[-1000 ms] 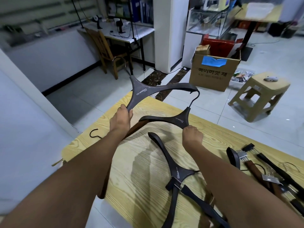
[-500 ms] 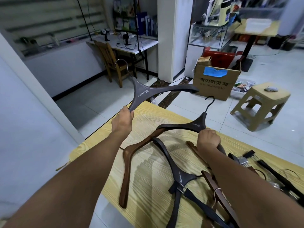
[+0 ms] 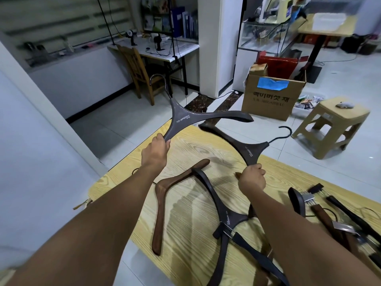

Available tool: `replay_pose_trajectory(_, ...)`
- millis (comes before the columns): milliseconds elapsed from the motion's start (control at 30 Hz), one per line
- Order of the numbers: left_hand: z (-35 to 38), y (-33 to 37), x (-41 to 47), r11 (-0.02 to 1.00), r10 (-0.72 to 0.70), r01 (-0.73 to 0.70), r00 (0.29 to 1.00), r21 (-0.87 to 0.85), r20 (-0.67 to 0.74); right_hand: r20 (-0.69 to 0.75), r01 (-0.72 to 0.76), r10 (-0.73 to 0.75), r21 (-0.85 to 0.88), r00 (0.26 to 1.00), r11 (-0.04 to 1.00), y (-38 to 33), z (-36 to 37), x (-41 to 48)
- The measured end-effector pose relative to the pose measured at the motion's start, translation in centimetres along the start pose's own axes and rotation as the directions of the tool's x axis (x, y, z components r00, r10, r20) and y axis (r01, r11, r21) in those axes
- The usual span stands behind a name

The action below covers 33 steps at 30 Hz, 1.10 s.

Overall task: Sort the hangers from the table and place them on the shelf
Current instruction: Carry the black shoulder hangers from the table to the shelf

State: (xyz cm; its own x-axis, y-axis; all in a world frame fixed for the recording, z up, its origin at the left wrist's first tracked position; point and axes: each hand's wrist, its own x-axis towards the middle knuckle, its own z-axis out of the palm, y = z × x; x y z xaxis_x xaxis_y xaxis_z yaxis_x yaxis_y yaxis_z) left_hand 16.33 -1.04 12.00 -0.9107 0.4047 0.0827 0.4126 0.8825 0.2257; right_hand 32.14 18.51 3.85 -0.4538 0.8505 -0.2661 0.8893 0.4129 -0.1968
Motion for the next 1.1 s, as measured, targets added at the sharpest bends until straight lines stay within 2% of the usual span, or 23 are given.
replay_pose_trajectory(100,0.2,-0.1,0.5,1.0,-0.002,0.001,1.0,0.009,0.002,0.06,-0.026,0.018,0.136,0.998,0.99,-0.6,0.1,0.4)
replay_pose_trajectory(200,0.1,-0.1,0.8,0.999,0.007,-0.007,1.0,0.036,-0.002,0.046,0.017,-0.024,0.161,0.999,0.987,-0.5,-0.1,0.5)
replay_pose_trajectory(333,-0.4,0.3,0.7,0.997,0.03,-0.031,1.0,0.077,0.007,0.035,0.234,-0.232,-0.047,0.972,0.971,-0.6,-0.9,-0.2)
replay_pose_trajectory(433,-1.2,0.6,0.6,0.996,0.032,-0.031,0.999,0.078,-0.013,0.044,0.335,-0.333,-0.185,0.942,0.924,-1.2,-1.5,-0.8)
replay_pose_trajectory(633,-3.6,-0.2,-0.3,0.992,0.056,-0.053,0.998,0.115,-0.025,0.054,0.539,-0.554,-0.324,0.831,0.777,-3.2,-2.6,-2.6)
replay_pose_trajectory(900,-7.6,-3.8,-3.5,0.986,-0.015,0.021,0.999,0.165,-0.038,0.132,0.711,-0.699,-0.162,0.703,0.685,-6.1,-2.9,-5.5)
replay_pose_trajectory(1100,-11.2,-6.6,-7.6,0.967,-0.129,0.148,0.987,0.21,-0.101,0.137,0.818,-0.809,-0.18,0.571,0.547,-7.9,-3.8,-9.0)
